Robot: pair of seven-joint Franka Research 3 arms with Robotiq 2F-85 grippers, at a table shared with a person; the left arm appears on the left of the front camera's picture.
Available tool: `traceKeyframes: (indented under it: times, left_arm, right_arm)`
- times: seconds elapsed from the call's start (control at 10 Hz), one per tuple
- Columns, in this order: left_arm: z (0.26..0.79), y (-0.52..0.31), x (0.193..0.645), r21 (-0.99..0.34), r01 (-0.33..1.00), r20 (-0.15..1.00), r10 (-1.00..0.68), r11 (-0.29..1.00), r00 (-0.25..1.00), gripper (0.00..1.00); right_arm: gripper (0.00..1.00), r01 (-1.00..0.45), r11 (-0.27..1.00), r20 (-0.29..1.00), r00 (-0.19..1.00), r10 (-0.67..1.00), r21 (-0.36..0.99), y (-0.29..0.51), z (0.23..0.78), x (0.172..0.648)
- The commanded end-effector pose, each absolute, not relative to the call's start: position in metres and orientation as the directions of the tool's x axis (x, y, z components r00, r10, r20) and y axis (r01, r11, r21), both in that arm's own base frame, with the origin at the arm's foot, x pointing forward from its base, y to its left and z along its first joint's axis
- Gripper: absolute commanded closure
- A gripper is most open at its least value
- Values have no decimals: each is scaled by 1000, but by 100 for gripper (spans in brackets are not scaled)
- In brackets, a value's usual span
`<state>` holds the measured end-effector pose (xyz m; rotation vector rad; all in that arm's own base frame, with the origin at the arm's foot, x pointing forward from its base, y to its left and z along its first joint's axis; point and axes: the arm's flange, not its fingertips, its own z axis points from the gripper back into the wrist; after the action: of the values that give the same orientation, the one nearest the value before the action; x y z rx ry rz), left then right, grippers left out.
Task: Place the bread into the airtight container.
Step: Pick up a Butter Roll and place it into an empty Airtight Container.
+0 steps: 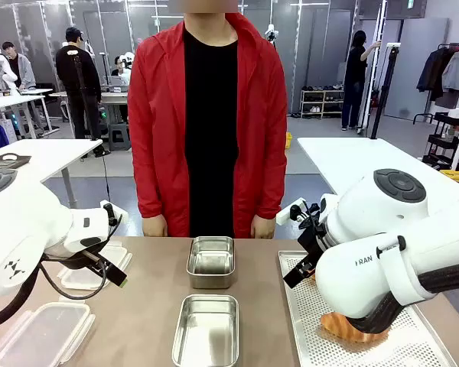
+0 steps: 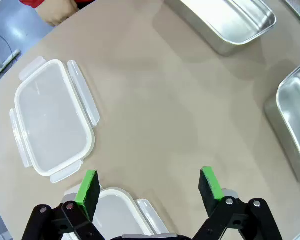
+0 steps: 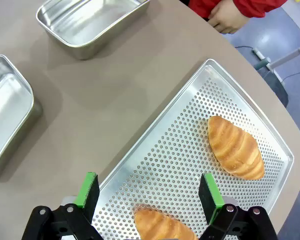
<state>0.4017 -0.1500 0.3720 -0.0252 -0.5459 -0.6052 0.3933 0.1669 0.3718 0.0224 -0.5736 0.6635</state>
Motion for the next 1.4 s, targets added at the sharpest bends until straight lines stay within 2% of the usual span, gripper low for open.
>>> traceKeyframes:
  times: [0.0, 0.9, 1.1, 1.2, 1.3]
  left_arm:
    - [372, -150, 402, 134, 547, 495, -534, 826, 686, 0]
    - [372, -150, 402, 134, 548, 495, -535, 826, 685, 0]
    - [431, -141, 410, 100, 561, 473, -535, 822, 700, 0]
    - [463, -133, 406, 32, 593, 417, -550, 805, 724, 0]
    - [503, -118, 398, -82, 609, 423, -525, 789, 738, 0]
  right_arm:
    - [0, -588, 793, 510, 639, 576, -159, 167, 372, 393]
    - [0, -590, 791, 509, 637, 579, -161, 167, 372, 393]
    - [0, -587, 801, 534, 641, 551, -121, 142, 431, 409]
    - [0, -585, 798, 515, 645, 564, -141, 127, 461, 416]
    - [0, -612, 781, 506, 637, 582, -127, 109, 496, 417]
